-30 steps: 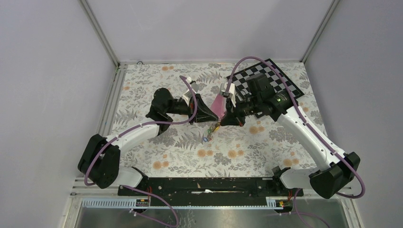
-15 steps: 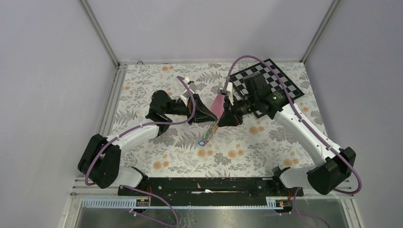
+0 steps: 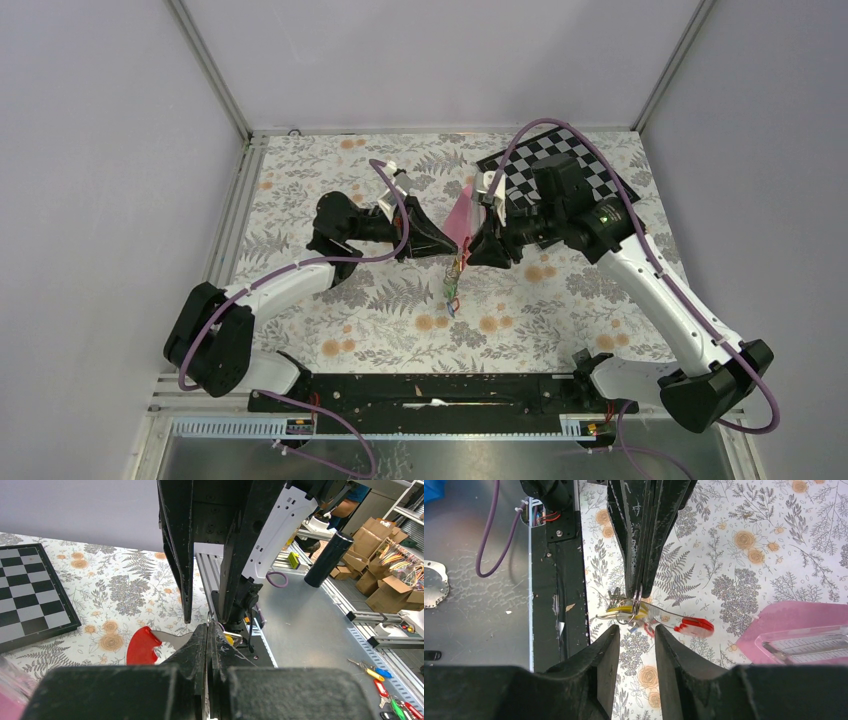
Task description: Put the keys on the keyring
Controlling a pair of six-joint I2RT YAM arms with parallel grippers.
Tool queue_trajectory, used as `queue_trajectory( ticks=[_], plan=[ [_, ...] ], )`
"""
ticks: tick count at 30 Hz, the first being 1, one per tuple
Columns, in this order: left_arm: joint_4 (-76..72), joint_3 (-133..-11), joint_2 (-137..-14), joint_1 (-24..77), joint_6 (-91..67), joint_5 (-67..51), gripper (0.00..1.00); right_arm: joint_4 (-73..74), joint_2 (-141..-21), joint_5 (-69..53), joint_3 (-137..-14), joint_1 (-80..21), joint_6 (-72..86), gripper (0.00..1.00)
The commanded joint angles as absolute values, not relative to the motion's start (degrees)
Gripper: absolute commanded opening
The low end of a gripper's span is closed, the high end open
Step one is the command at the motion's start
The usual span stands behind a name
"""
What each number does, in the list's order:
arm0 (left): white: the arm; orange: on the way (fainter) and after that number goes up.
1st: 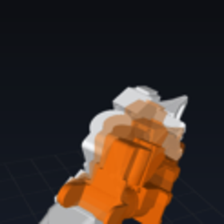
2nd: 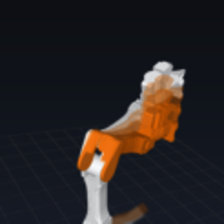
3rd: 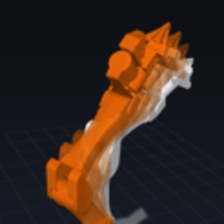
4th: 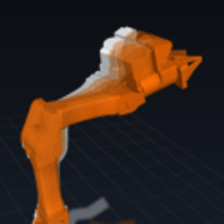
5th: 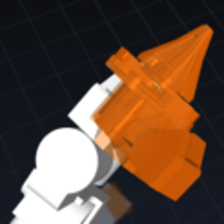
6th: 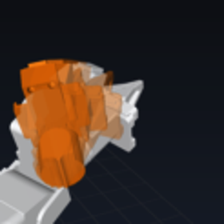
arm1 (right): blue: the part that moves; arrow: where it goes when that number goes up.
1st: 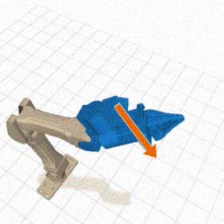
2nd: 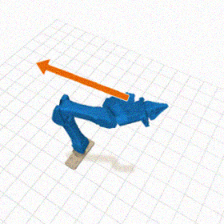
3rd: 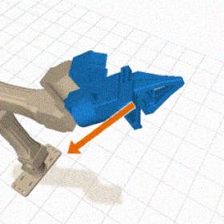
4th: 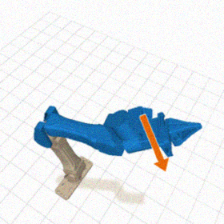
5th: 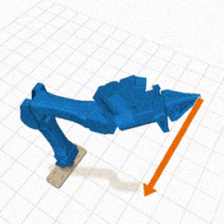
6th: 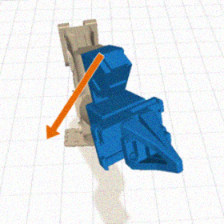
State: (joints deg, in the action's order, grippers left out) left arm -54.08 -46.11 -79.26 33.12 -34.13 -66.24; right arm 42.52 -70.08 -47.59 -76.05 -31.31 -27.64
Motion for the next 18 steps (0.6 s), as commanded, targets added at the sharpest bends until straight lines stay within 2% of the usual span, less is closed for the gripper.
queue_trajectory(
  ticks=[1,18],
  plan=[
    [-59.16,-46.32,-78.48,33.22,-35.55,-65.33,0.00,41.20,-69.83,-48.50,-78.66,-30.85,-28.89,0.39],
    [-58.97,-45.90,-78.50,33.20,-35.87,-64.97,0.00,36.54,-68.99,-46.20,-76.76,-30.85,-28.22,0.47]
  ],
)
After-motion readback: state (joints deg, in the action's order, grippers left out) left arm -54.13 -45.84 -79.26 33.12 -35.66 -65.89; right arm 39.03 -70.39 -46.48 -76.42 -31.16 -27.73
